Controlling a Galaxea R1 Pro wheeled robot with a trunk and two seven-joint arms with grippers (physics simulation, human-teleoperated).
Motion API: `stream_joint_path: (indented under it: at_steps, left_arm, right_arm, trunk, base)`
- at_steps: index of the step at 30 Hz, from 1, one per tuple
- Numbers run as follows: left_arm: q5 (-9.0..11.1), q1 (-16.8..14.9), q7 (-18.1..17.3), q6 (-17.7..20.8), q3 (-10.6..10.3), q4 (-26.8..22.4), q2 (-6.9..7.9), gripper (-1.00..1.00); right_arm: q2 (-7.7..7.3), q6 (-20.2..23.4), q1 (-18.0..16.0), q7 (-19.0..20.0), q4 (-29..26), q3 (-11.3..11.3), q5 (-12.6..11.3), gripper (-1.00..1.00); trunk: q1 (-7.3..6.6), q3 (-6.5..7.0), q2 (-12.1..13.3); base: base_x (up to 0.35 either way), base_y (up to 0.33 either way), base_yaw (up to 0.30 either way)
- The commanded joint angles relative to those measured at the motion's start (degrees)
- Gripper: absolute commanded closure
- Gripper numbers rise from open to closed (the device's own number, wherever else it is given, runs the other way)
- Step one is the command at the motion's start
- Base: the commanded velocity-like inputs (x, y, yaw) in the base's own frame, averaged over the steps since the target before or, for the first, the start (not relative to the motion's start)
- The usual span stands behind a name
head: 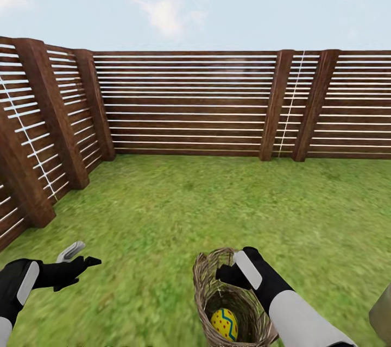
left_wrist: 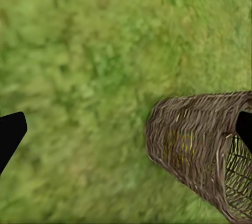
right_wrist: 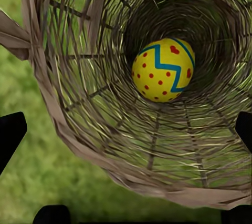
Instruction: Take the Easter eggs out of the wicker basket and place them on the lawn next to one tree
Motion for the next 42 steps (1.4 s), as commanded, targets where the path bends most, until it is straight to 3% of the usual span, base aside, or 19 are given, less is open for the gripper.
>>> stream_joint_path:
  at_steps: [1,28,35,42]
  left_arm:
    - [0.1,-0.1,-0.1,0.4,0.1,0.0,-0.01,-1.00]
    - [0.0,-0.1,-0.1,1.4,0.1,0.0,-0.11,-1.00]
    - [0.6,-1.6,-1.0,2.4,0.0,-1.1,-2.38,-1.00]
    - [0.5,-1.6,-1.0,2.3,0.0,-1.0,-2.46,-1.00]
  right_arm:
    - [-0.03,0.1,0.0,-0.5,-0.1,0.2,-0.6,-1.00]
    - [0.04,0.1,0.0,-0.5,-0.1,0.2,-0.6,-1.00]
    - [0.25,-1.0,0.1,-0.5,-0.1,-0.1,-0.3,-1.00]
    - [-0.47,0.5,0.0,-0.6,-0.1,-0.2,-0.4,-1.00]
  trunk:
    - [0.22,-0.24,-0.4]
    - [6.15,-5.09,-11.3]
    - [6.14,-5.08,-11.3]
    - [6.14,-5.08,-11.3]
  base:
    - [0.000,0.000,0.000]
    - [0.000,0.000,0.000]
    - [0.000,0.000,0.000]
    - [0.000,0.000,0.000]
